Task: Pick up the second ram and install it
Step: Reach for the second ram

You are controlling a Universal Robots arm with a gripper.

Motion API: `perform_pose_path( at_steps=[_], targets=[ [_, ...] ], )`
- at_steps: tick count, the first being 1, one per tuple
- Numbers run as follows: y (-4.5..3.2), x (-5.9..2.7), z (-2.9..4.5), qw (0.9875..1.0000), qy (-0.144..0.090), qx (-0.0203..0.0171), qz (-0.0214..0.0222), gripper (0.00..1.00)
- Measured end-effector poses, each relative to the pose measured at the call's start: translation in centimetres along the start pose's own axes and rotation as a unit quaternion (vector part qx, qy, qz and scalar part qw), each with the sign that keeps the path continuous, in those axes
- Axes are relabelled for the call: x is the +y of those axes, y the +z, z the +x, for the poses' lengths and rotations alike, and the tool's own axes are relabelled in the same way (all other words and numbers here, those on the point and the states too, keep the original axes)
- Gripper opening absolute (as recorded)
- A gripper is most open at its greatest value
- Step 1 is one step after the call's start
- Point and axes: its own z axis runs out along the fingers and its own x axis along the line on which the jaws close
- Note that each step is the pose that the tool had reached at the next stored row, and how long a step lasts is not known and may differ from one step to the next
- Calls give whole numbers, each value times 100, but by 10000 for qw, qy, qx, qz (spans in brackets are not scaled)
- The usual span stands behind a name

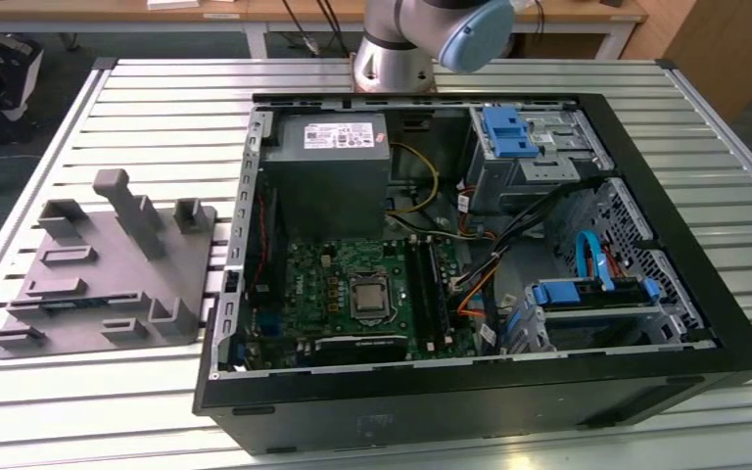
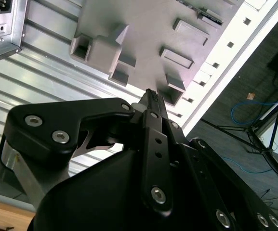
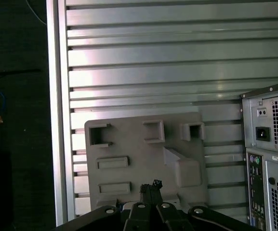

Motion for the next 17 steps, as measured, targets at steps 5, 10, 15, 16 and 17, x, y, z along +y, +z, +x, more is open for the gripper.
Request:
perform_pose_path(
  at_steps=[5, 10, 15, 16, 17],
  targets=[
    [53, -84, 88, 10000, 0, 0, 0, 10],
    [138, -197, 136, 10000, 0, 1, 0, 10],
    [227, -248, 136, 10000, 0, 0, -1, 10],
    [245, -250, 137, 10000, 0, 0, 0, 10],
    [262, -252, 137, 10000, 1, 0, 0, 10]
  ],
)
